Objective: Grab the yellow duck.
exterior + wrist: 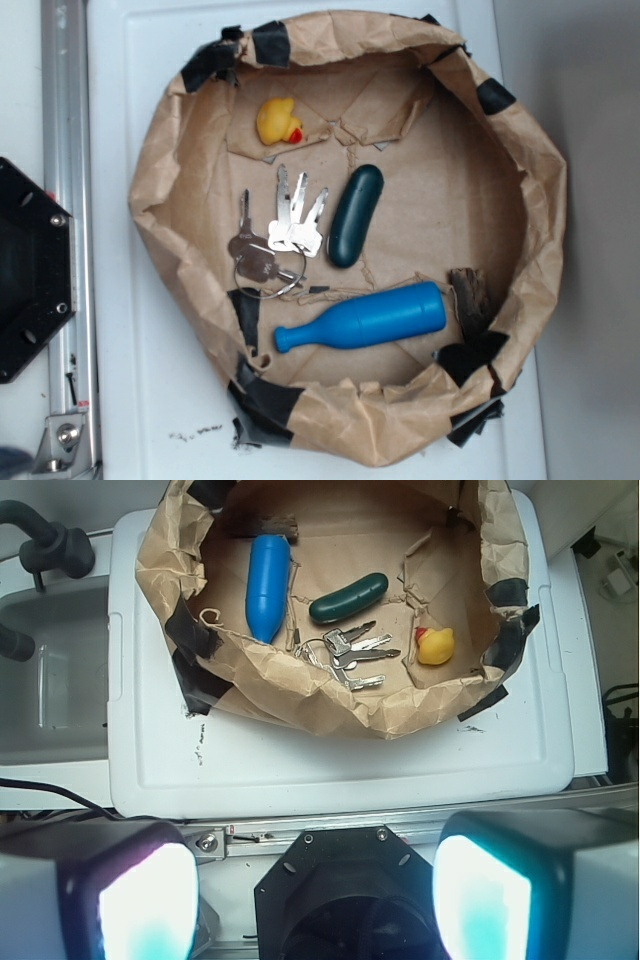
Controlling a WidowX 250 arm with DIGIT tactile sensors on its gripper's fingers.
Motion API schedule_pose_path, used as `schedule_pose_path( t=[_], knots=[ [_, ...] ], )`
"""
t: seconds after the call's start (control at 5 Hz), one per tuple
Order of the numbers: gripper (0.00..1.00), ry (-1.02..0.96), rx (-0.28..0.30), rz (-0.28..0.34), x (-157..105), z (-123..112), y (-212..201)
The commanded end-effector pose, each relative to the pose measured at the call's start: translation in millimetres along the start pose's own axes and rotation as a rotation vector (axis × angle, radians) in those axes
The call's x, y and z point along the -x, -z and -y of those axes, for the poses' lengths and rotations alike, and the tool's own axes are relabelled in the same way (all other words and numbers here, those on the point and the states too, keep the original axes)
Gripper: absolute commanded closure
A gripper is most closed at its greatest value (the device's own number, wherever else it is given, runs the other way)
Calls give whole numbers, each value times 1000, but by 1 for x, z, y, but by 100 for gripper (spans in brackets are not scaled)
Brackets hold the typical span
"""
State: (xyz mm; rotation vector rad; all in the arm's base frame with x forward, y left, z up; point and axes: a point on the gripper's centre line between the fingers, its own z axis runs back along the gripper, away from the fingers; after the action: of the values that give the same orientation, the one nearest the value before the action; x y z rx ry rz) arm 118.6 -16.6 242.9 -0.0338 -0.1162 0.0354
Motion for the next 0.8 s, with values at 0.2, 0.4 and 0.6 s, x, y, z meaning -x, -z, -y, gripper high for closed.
schedule_pose_path(
  t=[0.2, 0.4, 0.6],
  knots=[
    [0, 179, -135, -52, -36, -32, 15],
    [0, 225, -160, -63, -84, -57, 45],
    [0, 339, -59, -43, -119, -60, 73]
  ],
)
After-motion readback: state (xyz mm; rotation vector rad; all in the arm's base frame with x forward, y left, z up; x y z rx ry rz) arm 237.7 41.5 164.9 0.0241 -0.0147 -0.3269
